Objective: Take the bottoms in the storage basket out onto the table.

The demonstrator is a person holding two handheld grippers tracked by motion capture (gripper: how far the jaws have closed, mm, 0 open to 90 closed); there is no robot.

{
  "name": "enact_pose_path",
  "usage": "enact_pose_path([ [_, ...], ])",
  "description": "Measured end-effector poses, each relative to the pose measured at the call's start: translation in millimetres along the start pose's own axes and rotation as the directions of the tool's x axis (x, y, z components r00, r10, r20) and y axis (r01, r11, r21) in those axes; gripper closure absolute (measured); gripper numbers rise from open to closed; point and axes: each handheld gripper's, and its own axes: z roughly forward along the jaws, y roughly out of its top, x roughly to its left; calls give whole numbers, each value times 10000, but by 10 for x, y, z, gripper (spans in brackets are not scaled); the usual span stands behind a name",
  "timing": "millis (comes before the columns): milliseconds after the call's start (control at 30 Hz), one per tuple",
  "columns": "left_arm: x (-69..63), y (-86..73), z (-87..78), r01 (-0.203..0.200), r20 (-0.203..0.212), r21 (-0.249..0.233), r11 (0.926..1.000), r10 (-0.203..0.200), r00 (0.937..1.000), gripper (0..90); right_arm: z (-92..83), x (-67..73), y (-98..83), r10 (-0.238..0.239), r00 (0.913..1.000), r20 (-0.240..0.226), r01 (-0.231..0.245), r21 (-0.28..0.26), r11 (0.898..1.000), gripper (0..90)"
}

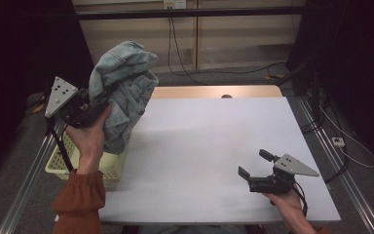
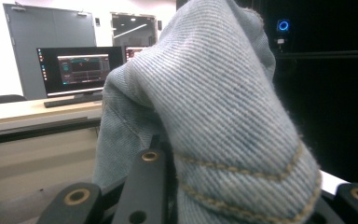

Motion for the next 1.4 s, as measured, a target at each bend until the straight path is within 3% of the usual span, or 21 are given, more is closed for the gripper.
enact_pose_path([
  [167,-42,-11,31,159,87,-73,9998,-158,9998,749,0,1,0,-6,10000,-7,6,1,10000,8],
  [767,-167,8,139,127,483,-41,9999,-125,9988,749,-1,3,0,-24,10000,-31,24,6,10000,8],
  [833,-174,12,145,-22,525,18,10000,21,9986,749,-3,1,0,-18,10000,-6,18,0,10000,8],
  [1400,-336,47,261,87,948,-90,9999,-78,9955,749,-2,4,-1,-12,10000,-52,12,13,10000,8],
])
